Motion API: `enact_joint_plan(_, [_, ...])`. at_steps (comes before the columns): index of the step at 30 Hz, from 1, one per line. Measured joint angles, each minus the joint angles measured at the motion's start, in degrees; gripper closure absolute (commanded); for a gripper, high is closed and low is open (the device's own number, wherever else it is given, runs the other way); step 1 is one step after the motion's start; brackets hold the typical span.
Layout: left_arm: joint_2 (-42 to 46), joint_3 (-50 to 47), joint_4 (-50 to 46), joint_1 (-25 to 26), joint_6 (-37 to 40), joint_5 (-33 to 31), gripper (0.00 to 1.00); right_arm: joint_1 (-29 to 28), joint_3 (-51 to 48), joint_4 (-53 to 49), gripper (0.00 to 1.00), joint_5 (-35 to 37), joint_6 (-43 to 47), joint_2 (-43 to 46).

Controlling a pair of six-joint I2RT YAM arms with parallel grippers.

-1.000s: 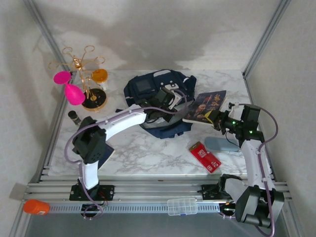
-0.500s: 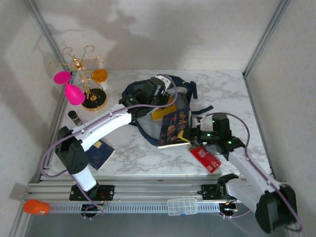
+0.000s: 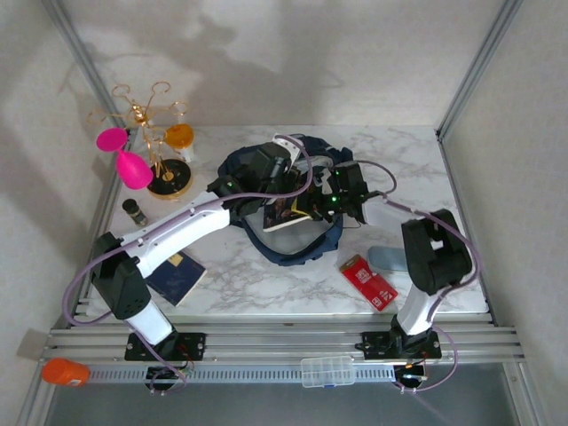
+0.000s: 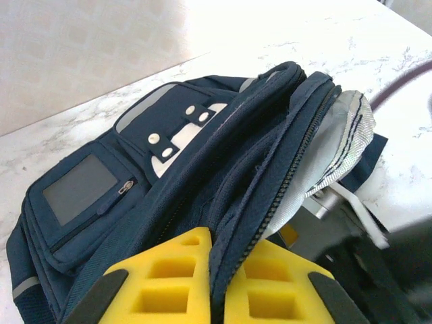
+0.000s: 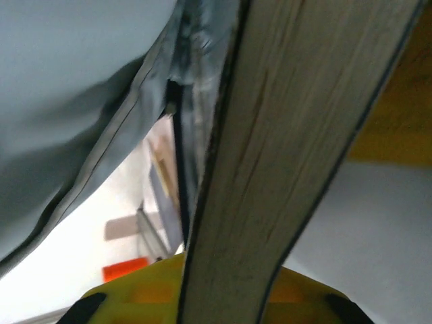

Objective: Pack books, pencil case, and school supplies into a backpack

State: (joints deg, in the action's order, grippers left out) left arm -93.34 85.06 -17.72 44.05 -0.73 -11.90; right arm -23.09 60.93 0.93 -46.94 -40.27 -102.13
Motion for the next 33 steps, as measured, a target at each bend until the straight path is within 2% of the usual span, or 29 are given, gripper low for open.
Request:
enact_joint_plan(3, [0.7,-0.9,0.3,0.0,-0.2,-0.2,1.00,1.0,3.0,-3.5,0.59,4.0,3.4,-3.8])
enact_joint_plan(9, [0.7,-1.0,0.3,0.0,-0.2,-0.2,1.00,2.0,3.2,-9.4,0.40,12.8,7.5,-3.4])
enact_joint_plan(14, [0.7,-1.2,0.3,0.0,-1.0,-0.1,1.00,0.0,-0.2,-13.0,0.28,21.4,10.1,4.4])
enact_joint_plan(16, [0.8,-1.3,0.7,0.0,-1.4,0.2,1.00,-1.5,-1.6,-14.4,0.28,24.8,10.7,8.2])
enact_joint_plan(20, [1.3,-1.3,1.2,0.1,-2.1,0.2,1.00,-4.7,-4.7,-16.9,0.39,30.7,10.8,14.5])
enact_joint_plan(24, [1.6,-1.4,1.2,0.1,-2.6,0.7,1.00,-7.3,-7.8,-16.7,0.43,33.9,9.9,16.2])
enact_joint_plan(28, [1.6,-2.2,1.2,0.1,-3.2,1.7,1.00,-8.0,-12.0,-12.4,0.35,33.9,8.3,15.1])
enact_joint_plan(33, [1.6,-4.5,3.3,0.1,-5.4,2.2,1.00,-8.3,-12.2,-7.1,0.22,35.9,6.9,14.2])
